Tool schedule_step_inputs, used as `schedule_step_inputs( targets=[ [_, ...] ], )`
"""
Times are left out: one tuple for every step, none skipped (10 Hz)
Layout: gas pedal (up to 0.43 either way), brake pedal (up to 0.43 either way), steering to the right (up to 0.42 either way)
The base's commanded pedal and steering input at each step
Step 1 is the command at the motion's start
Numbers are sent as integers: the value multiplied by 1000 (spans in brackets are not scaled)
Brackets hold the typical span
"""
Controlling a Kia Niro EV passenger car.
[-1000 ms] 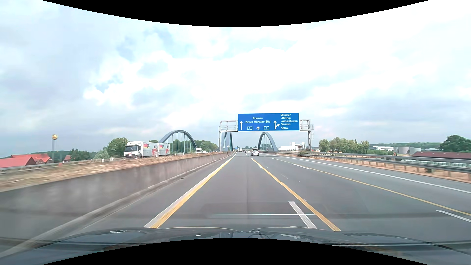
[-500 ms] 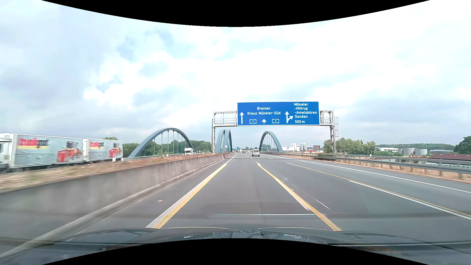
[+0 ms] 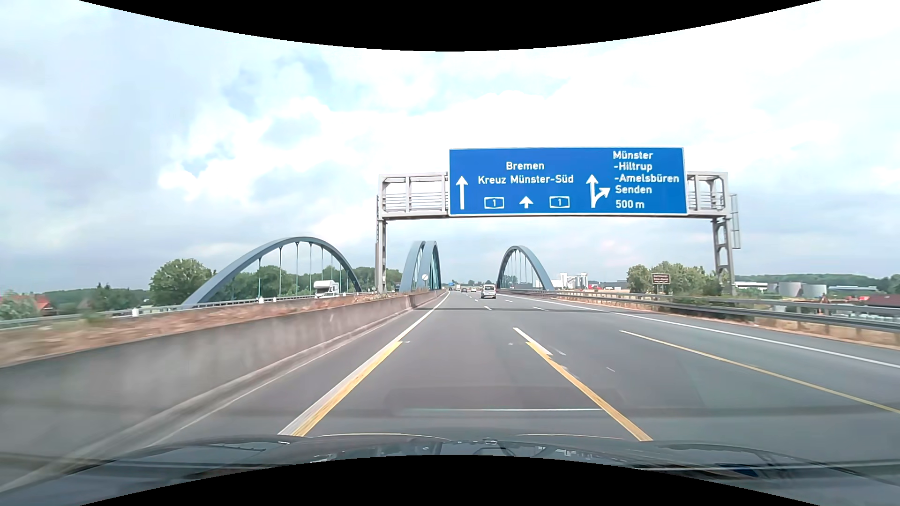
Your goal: Follow the waypoints while adhering to traffic rules and regulations
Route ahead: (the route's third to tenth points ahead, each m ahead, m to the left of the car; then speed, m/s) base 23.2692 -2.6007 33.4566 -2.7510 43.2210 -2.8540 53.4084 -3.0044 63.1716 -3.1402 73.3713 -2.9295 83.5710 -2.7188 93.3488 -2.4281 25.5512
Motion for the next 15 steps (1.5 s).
schedule_step_inputs(
  targets=[
    [370,0,-1],
    [429,0,-1],
    [469,0,-1],
    [469,0,-1],
    [469,0,-2],
    [469,0,-2],
    [469,0,-3],
    [469,0,-3],
    [469,0,-4],
    [469,0,-4],
    [469,0,-4],
    [469,0,-4],
    [469,0,-4],
    [469,0,-4],
    [469,0,-4]
  ],
)
